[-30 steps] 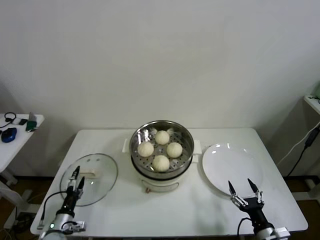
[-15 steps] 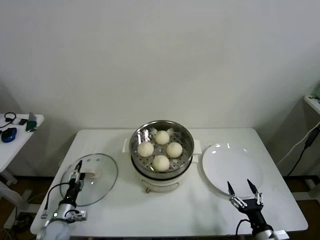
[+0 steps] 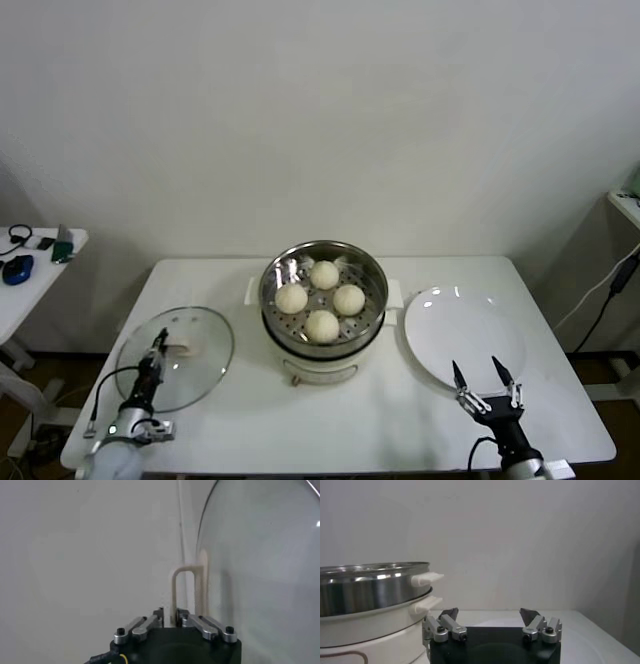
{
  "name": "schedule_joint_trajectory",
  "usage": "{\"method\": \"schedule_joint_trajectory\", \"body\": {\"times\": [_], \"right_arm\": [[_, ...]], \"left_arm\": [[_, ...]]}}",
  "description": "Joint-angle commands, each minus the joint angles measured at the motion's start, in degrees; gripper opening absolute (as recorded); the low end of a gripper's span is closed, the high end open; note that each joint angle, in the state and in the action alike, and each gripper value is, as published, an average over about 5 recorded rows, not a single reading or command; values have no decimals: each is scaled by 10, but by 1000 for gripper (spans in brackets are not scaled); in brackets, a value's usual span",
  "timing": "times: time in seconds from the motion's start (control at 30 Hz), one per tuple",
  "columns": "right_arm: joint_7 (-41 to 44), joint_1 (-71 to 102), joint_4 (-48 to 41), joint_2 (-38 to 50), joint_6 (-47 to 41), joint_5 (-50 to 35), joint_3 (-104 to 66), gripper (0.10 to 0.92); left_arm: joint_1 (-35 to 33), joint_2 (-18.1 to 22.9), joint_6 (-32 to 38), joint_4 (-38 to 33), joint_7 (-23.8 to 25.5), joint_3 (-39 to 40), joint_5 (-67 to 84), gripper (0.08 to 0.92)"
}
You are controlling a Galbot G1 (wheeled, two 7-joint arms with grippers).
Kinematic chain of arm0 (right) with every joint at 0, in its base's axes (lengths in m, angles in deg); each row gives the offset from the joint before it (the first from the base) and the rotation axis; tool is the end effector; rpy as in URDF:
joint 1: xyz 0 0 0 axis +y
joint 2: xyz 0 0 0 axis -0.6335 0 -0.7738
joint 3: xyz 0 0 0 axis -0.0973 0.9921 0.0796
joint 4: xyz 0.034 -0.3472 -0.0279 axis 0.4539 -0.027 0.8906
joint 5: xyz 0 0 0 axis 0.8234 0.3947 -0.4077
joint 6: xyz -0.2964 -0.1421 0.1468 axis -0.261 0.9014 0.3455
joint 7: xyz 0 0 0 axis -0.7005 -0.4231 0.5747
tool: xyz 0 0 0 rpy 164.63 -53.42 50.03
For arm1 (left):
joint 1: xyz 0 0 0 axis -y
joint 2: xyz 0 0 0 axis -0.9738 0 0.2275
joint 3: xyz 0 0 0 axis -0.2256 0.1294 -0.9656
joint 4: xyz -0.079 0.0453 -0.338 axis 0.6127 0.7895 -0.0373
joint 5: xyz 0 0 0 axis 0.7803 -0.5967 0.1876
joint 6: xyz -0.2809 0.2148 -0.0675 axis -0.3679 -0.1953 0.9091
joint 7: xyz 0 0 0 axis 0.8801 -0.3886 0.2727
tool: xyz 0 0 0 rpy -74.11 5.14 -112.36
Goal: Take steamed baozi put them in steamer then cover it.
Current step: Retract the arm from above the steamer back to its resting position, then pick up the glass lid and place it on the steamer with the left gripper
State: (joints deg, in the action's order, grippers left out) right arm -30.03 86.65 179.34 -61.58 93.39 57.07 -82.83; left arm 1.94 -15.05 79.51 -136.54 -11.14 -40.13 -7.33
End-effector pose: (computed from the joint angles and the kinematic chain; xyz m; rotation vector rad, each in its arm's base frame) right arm 0.1475 -0.1211 -0.3849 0.1712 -3.0646 -0.0551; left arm 0.2546 0.1918 -0.4767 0.0246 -2.0608 -2.2784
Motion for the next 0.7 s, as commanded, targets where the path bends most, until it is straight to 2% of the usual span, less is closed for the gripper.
{"method": "schedule_joint_trajectory", "body": {"times": [0.03,0.2,0.37,0.53,0.7], "right_arm": [[-2,-1,3,-1,-2,2,-2,823],[-9,-1,6,4,-15,13,-6,823],[-15,0,5,4,-29,41,-7,823],[-16,1,-1,5,-30,47,-8,823],[-13,2,-9,7,-26,46,-10,823]], "left_arm": [[-28,-9,-18,-78,18,-3,33,189],[-72,-43,-76,-209,78,-7,103,146],[-94,-99,-185,-345,165,-7,193,146],[-71,-144,-283,-443,225,15,225,146],[-22,-165,-379,-511,273,98,217,146]]}}
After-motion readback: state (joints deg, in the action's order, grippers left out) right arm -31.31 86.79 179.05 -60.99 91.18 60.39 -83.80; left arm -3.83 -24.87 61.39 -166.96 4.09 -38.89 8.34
